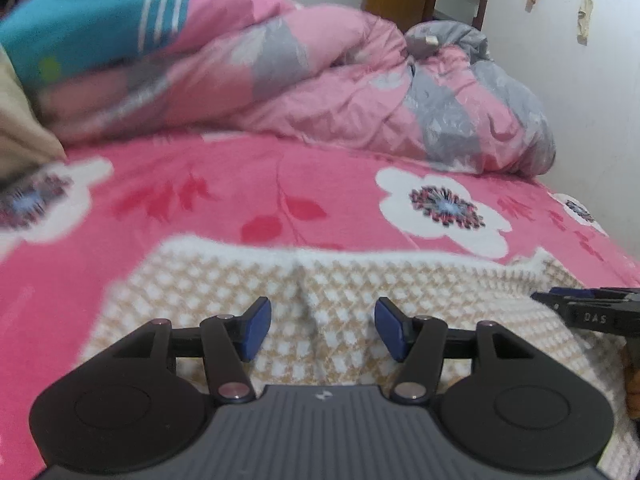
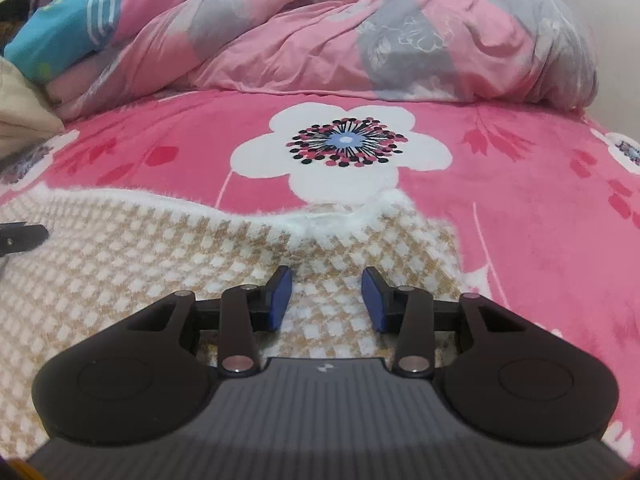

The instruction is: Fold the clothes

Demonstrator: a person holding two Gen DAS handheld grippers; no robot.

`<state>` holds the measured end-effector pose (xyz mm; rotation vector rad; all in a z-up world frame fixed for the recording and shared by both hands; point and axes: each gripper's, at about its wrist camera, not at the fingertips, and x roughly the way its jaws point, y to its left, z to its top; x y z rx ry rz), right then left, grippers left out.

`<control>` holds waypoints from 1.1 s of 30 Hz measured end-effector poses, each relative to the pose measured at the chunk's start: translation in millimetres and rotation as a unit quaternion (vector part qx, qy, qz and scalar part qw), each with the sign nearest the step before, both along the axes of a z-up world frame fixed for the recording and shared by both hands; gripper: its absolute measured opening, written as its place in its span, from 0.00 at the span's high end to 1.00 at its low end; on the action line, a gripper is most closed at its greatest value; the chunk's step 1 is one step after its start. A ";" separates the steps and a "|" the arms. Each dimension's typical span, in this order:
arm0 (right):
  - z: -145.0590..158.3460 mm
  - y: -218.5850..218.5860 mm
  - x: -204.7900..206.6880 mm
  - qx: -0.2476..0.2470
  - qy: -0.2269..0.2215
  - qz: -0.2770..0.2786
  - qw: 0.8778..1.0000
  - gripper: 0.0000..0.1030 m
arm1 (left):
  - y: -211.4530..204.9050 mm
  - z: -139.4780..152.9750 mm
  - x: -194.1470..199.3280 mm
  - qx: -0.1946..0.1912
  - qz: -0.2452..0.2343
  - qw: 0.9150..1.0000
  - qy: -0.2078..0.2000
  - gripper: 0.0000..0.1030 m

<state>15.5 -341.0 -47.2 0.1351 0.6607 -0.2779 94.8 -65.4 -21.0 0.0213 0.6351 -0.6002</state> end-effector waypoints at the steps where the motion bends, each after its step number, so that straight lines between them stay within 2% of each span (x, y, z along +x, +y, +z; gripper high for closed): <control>1: -0.2 -0.9 -0.9 0.002 -0.002 0.000 1.000 0.63 | 1.6 6.8 -6.6 -0.005 -0.005 1.000 -0.010 0.42; 4: 0.7 -1.0 -2.7 0.003 -0.006 -0.001 1.000 0.63 | 2.9 21.1 -27.1 -0.012 -0.026 0.999 -0.030 0.38; 6: 0.8 -0.4 -3.6 0.003 -0.006 -0.001 1.000 0.63 | 0.7 18.8 -39.3 -0.005 -0.041 0.999 -0.026 0.38; 10: 0.5 0.7 -4.6 0.003 -0.008 -0.001 1.000 0.63 | -6.2 -11.6 -53.1 0.034 -0.056 0.998 -0.004 0.36; 13: 0.0 0.1 -4.0 0.004 -0.009 0.000 1.000 0.63 | 4.7 -25.5 -49.0 -0.003 -0.051 0.999 0.010 0.33; 16: 0.3 0.1 -4.0 0.006 -0.007 -0.001 1.000 0.63 | 7.1 -25.6 -44.0 -0.010 -0.052 0.998 0.021 0.32; 20: 23.9 3.0 -9.8 0.009 -0.003 0.005 1.000 0.63 | 8.3 -27.5 -45.7 -0.010 -0.052 0.998 0.016 0.32; 23: 51.9 19.1 -30.6 0.035 -0.043 0.030 0.998 0.63 | 7.5 -27.2 -45.1 -0.010 -0.052 0.998 0.016 0.32; 25: 58.0 36.8 -40.0 0.023 -0.046 0.053 0.997 0.63 | 7.6 -26.9 -45.3 -0.010 -0.052 0.998 0.016 0.32; 27: 47.8 49.9 -41.9 0.016 -0.029 0.076 0.997 0.62 | 7.7 -26.6 -45.6 -0.010 -0.052 0.998 0.016 0.32; 30: 10.8 54.9 -33.7 0.007 0.016 0.086 0.996 0.60 | 6.5 -26.5 -46.2 -0.007 -0.053 0.998 0.015 0.32; 32: 8.0 53.8 -37.2 0.012 0.000 0.084 0.996 0.60 | 7.7 -26.3 -45.5 -0.008 -0.053 0.998 0.017 0.32; 33: 14.5 53.7 -35.9 0.021 0.007 0.074 0.997 0.60 | 7.7 -26.3 -45.4 -0.008 -0.054 0.998 0.016 0.32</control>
